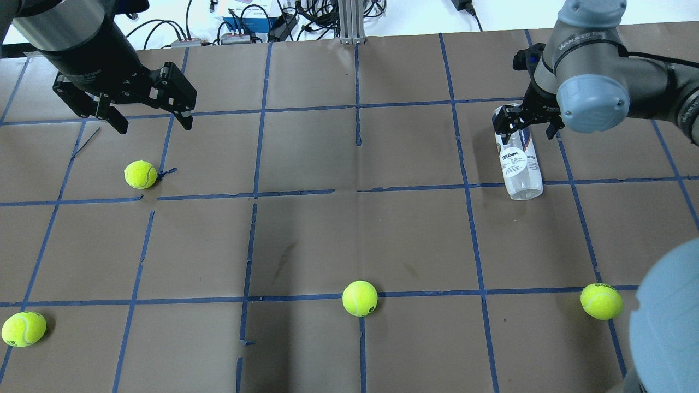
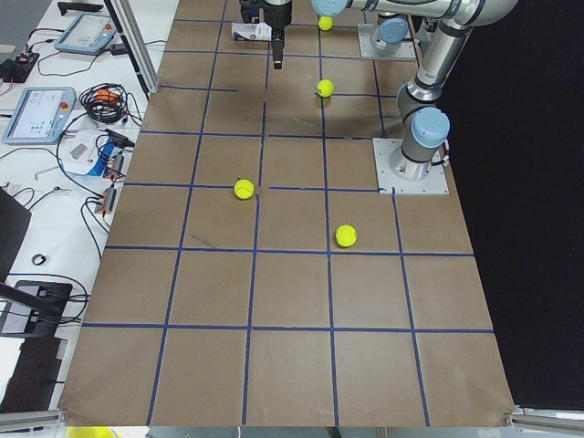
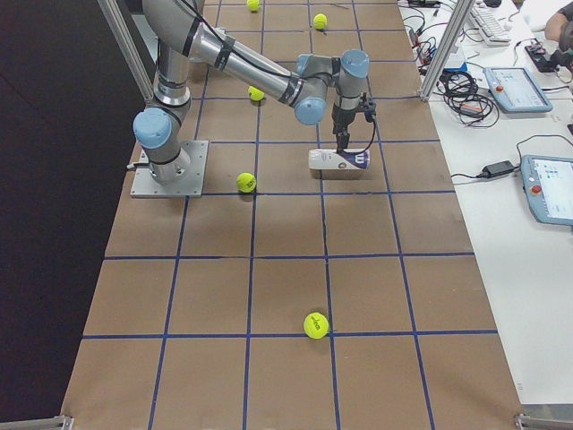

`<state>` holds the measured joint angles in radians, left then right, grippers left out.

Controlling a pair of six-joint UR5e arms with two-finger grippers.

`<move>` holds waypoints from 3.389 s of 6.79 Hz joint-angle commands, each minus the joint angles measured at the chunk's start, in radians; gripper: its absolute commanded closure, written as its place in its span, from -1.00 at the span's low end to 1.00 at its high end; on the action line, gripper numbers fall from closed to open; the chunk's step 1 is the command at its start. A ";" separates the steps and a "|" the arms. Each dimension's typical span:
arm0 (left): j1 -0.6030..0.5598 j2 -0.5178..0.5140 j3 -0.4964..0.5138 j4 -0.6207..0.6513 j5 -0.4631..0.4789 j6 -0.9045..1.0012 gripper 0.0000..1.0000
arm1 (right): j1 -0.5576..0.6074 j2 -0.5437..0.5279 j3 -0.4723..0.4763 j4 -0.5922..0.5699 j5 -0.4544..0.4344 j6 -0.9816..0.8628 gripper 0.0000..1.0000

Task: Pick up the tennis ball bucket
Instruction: 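Close the right gripper on the end of the Wilson can, then carry the can with the right gripper toward the left arm and lower it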

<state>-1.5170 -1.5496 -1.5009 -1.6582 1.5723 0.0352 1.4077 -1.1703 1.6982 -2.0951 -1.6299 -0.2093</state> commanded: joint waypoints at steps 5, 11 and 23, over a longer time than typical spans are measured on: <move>0.001 0.002 0.001 -0.002 0.002 0.002 -1.00 | -0.010 0.112 0.003 -0.114 0.021 0.004 -0.87; 0.000 0.002 0.001 0.000 0.000 0.000 -1.00 | 0.075 0.090 -0.086 -0.042 0.025 -0.224 -0.14; 0.001 0.002 0.004 0.003 0.002 -0.003 -1.00 | 0.501 0.291 -0.325 -0.149 0.050 -1.125 -0.88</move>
<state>-1.5156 -1.5478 -1.4977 -1.6555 1.5745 0.0325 1.9082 -0.8855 1.3710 -2.2391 -1.5790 -1.3252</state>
